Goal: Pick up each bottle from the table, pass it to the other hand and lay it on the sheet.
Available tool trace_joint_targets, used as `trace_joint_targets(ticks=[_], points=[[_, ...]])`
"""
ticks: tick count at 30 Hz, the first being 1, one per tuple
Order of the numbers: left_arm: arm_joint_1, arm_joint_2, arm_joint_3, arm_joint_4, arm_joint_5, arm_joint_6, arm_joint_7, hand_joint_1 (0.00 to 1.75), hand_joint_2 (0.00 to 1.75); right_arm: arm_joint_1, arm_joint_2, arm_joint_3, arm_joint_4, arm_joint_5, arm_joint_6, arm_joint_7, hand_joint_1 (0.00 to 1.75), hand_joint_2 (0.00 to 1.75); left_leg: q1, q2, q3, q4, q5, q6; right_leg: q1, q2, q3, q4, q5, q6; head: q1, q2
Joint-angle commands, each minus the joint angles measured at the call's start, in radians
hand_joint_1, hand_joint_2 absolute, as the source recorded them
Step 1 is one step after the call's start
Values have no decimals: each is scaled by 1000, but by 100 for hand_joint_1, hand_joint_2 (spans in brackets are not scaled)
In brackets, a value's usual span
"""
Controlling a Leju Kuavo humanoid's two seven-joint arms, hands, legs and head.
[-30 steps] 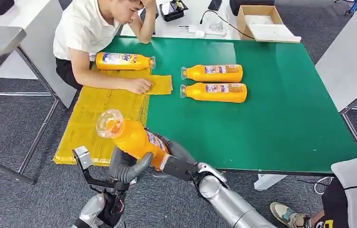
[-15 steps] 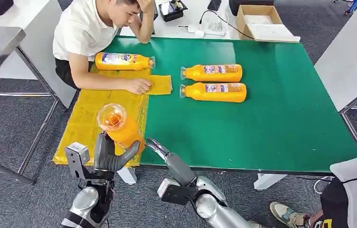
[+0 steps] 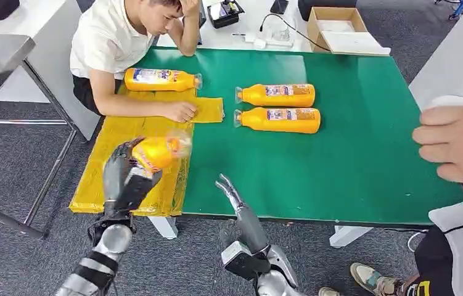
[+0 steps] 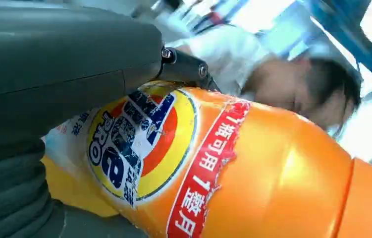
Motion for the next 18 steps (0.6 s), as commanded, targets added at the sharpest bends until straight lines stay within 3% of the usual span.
trace_joint_targets(ticks=[1, 5, 9, 13, 18], points=[[-275, 46, 1, 458, -73, -110, 42, 175, 175, -12, 12, -9, 2, -4, 45, -2, 0, 0, 2, 2, 3, 0, 0, -2, 2, 0, 3, -1, 0, -2, 0, 0], [-340, 53, -31, 554, -199, -94, 112, 175, 175, -16, 13, 2, 12, -13, 59, -2, 0, 0, 1, 2, 2, 0, 0, -1, 1, -1, 2, 0, 0, -1, 0, 0], [-450, 66, -84, 703, -340, -215, 201, 175, 175, -28, 13, 22, 20, -46, 64, -2, 0, 0, 2, 1, 3, 1, -1, -1, 2, -2, 4, 1, -2, -3, 0, 0], [-476, 70, -122, 753, -423, -246, 257, 175, 175, -37, 18, 28, 30, -55, 68, -2, 0, 0, 1, 3, 2, 1, 0, -1, 1, 0, 2, 0, 0, -2, 0, 0], [-470, 57, -144, 783, -456, -369, 237, 175, 175, -36, 18, 29, 47, -71, 56, -2, 0, 0, 2, 3, 5, 1, -2, -2, 3, 0, 6, 1, -2, -4, 0, 0]])
